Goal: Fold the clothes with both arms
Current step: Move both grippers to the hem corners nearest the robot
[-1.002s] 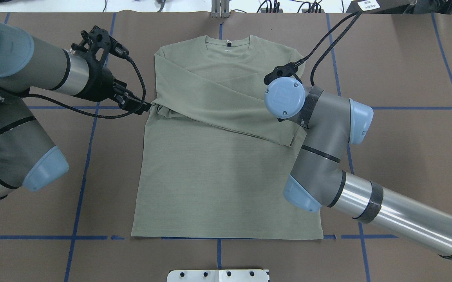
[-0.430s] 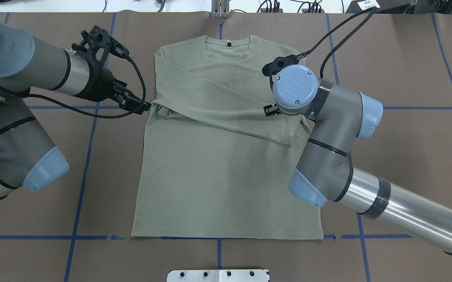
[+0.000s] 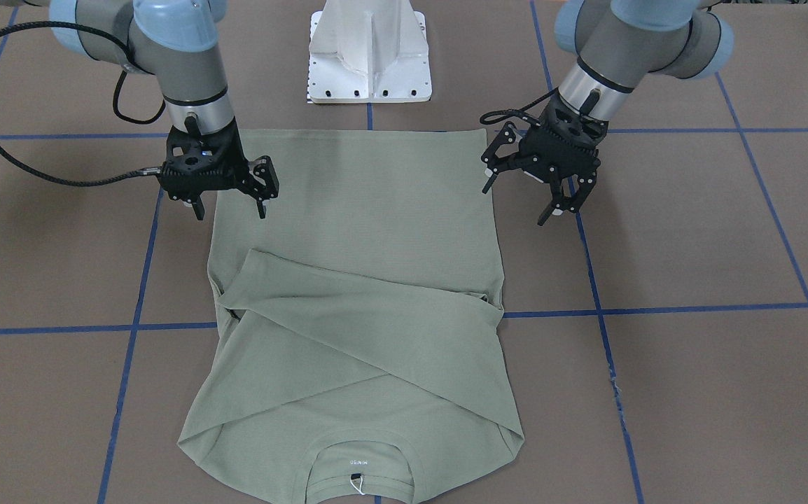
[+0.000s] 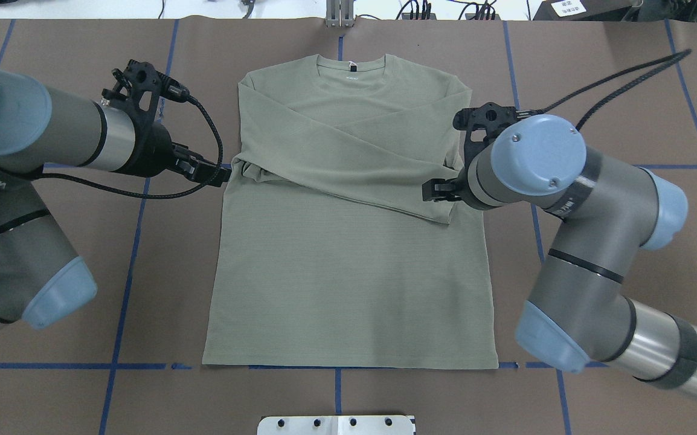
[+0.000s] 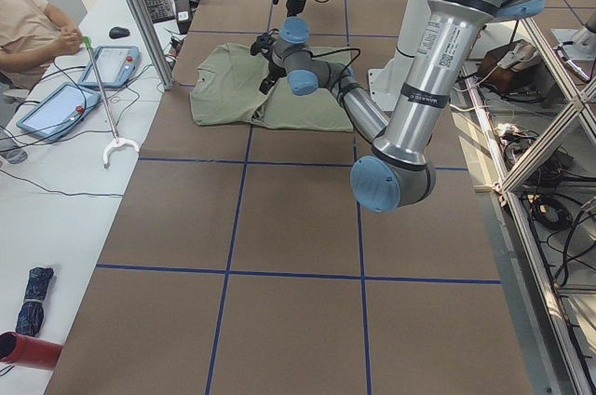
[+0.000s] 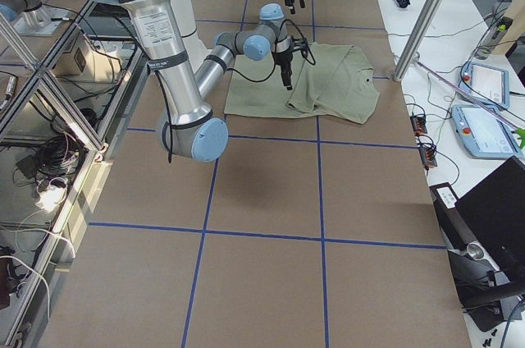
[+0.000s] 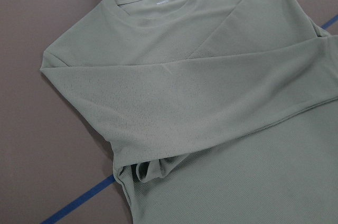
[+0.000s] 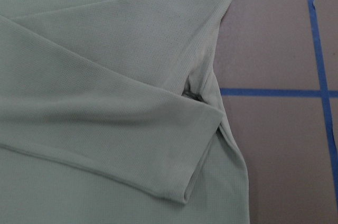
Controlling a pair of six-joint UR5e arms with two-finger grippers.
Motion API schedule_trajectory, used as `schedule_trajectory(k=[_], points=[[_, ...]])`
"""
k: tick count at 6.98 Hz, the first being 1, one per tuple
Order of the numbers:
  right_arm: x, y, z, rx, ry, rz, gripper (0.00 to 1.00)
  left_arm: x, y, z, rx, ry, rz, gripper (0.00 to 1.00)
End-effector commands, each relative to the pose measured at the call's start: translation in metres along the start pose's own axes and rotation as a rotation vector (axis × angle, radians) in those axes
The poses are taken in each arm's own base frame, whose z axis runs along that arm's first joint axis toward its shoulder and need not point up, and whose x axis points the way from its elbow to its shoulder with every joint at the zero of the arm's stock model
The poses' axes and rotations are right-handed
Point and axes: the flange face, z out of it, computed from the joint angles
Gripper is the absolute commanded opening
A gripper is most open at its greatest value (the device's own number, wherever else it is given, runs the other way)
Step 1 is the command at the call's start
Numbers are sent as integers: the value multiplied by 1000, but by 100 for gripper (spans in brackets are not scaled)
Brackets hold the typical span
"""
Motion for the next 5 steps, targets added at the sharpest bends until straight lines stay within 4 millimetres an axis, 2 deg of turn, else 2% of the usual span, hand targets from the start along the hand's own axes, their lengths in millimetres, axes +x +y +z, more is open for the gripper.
schedule_trajectory(k=[1, 2, 3, 4, 5], points=[[17, 74, -23, -6, -144, 185, 100, 23, 56, -25, -9, 21, -146, 100], [16, 113, -22, 31, -184, 247, 100, 37, 86, -35, 0, 11, -211, 97], [20, 152, -25, 57, -178, 310, 99, 56, 116, -33, -28, 18, -338, 88], [38, 186, -38, 54, -174, 332, 97, 80, 154, -17, -38, -9, -499, 76], [46, 202, -39, 33, -163, 380, 95, 109, 190, -3, -32, -24, -641, 70]])
